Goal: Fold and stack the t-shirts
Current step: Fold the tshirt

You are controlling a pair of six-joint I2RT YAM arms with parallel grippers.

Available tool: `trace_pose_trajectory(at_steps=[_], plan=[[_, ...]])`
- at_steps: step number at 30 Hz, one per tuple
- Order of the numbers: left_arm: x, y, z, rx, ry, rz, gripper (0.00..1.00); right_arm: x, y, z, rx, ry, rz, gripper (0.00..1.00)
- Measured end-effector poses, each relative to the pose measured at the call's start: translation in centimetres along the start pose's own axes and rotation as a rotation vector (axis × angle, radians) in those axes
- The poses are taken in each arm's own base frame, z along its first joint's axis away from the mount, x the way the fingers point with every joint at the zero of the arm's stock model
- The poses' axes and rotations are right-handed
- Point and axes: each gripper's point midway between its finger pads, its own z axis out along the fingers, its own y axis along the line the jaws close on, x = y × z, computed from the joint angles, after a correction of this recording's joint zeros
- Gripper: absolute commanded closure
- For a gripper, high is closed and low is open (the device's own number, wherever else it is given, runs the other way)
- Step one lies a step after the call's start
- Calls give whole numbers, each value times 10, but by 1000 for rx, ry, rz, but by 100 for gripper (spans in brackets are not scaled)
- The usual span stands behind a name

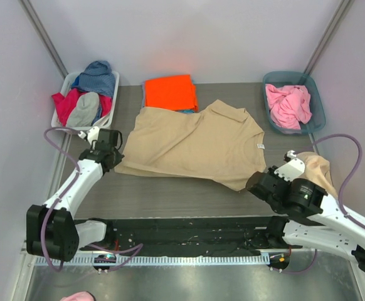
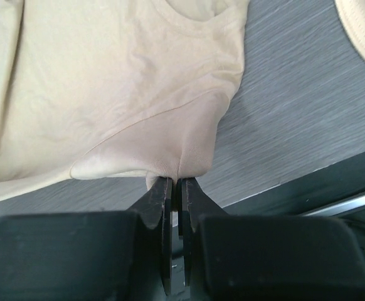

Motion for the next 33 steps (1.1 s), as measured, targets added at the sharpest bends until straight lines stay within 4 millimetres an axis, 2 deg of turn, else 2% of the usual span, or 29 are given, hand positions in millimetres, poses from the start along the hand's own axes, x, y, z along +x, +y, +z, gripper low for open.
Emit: trace_pose_trajectory(at_steps=[7,14,19,23,25,26,33], plan=[[-11,-16,8,18,-11,4,100,-8,14,5,39,-51,-113,99],[-11,-18,9,25,-9,7,100,-7,34,12,41,-56,-228,99],[-9,-20,12,27,-4,18,100,-4,44,27,68,-39,-280,99],[-6,-22,18,25,9,26,100,-15,43,40,90,-28,-246,99],[-3,-24,23,24,23,31,100,-22,38,46,110,-31,-228,99],[0,-27,29,25,39,37,100,-32,31,55,137,-32,-208,99],[1,-37,38,35,56,39,100,-42,21,76,178,-17,-206,99]])
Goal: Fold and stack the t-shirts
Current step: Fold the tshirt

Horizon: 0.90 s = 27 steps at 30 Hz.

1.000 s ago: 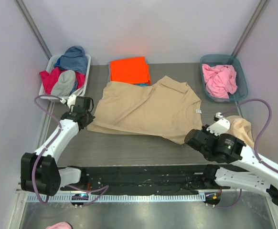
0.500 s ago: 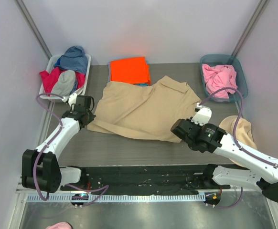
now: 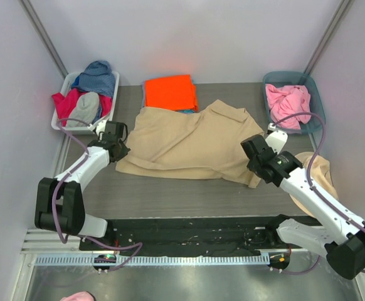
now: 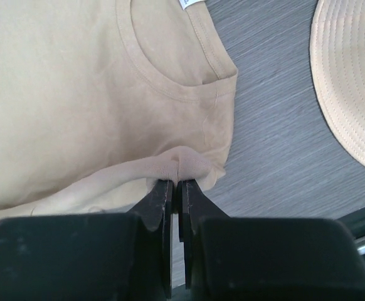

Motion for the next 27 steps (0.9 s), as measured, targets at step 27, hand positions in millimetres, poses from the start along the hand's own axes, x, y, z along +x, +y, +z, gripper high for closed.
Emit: trace_pose_trajectory(at_steps=[27], plan=[[-16,-31,33,1,9,11,100,-25,-8,77,94,62,-7,99]])
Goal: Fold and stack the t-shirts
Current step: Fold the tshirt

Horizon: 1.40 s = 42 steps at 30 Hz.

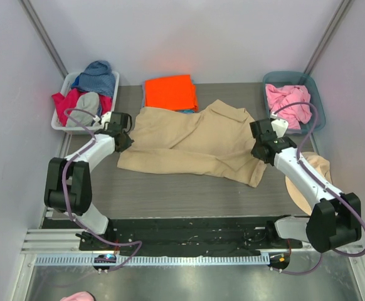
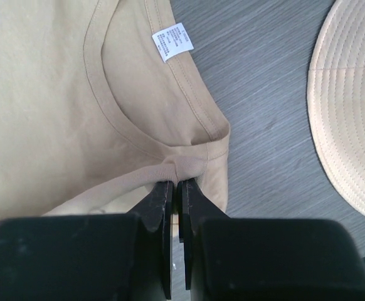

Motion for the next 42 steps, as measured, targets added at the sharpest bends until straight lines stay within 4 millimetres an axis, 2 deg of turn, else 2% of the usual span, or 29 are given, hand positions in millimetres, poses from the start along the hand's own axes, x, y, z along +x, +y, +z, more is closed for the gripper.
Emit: trace_pose_trajectory(at_steps=[11,14,15,17,18,20,21,22,27,31,33,35,39,42], plan=[[-11,-7,1,4,-23,11,100,-1,3,17,-1,23,-4,99],[-11,-6,2,-3,-22,13,94,0,3,21,-1,29,-9,80],[-10,-6,4,-6,-21,14,86,0,3,22,0,31,-11,66],[-10,-5,6,-16,-20,19,65,0,3,24,3,34,-7,49],[-11,-5,7,-22,-21,25,39,-2,1,25,8,34,-5,38],[-16,-4,7,-39,-32,39,19,-8,-3,28,20,29,8,26],[-19,-3,6,-48,-40,42,5,-13,-8,29,29,23,15,21],[-24,-4,5,-53,-53,42,1,-17,-10,29,34,17,28,19],[-46,-10,-13,-35,-114,28,0,-39,-19,28,47,-15,64,17],[-49,-10,-37,12,-153,14,0,-38,-18,23,23,-9,63,17],[-39,-8,-46,35,-157,20,0,-35,-17,20,5,-9,65,17],[-21,-8,-47,50,-138,40,3,-31,-19,16,-6,-7,67,18],[19,-9,-35,56,-60,86,6,-23,-22,11,-22,2,67,17],[45,-19,-24,54,-15,150,8,-14,-23,12,-26,24,60,17]])
